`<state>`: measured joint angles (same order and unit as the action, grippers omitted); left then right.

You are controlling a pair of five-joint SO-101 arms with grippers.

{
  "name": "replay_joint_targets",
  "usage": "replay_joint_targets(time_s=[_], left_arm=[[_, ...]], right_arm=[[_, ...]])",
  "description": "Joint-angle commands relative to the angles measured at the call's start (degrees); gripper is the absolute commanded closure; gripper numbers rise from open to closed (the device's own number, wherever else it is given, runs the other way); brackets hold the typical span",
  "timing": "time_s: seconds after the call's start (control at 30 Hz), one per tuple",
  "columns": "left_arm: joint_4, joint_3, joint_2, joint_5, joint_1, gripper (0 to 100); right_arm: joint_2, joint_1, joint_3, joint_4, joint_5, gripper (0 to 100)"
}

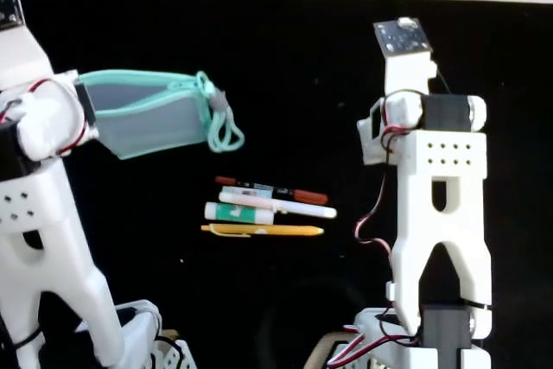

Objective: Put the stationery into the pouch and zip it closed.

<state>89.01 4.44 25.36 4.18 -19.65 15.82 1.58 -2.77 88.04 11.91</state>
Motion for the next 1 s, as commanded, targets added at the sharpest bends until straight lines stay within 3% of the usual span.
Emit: replay_joint_targets(time_s=[0.0,0.27,0.47,0.63,0.73,0.97], left_arm=[[-2.1,-4.6,-0.6,-2.5,-0.6,99],[-2.8,-7.9,-0.6,-9.8,-0.6,90],[-2.8,-8.0,-0.6,-14.0,-0.6,89],[-2.8,-8.0,-0.6,-15.0,-0.6,90],[-2.8,-7.4,-0.6,-15.1,-0.3,99],[-2.7,-6.5,0.0,-14.4,-0.3,99]], right_arm=[[1.9,0.1,0.3,-0.4,-0.5,66.6],[1.9,0.0,0.3,-0.5,-0.5,66.6],[1.9,0.0,0.3,-0.6,-0.5,66.6],[1.9,0.0,0.3,-0.7,-0.5,66.6],[1.9,0.0,0.3,-0.7,-0.5,66.6],[1.9,0.0,0.3,-0.7,-0.5,66.6]])
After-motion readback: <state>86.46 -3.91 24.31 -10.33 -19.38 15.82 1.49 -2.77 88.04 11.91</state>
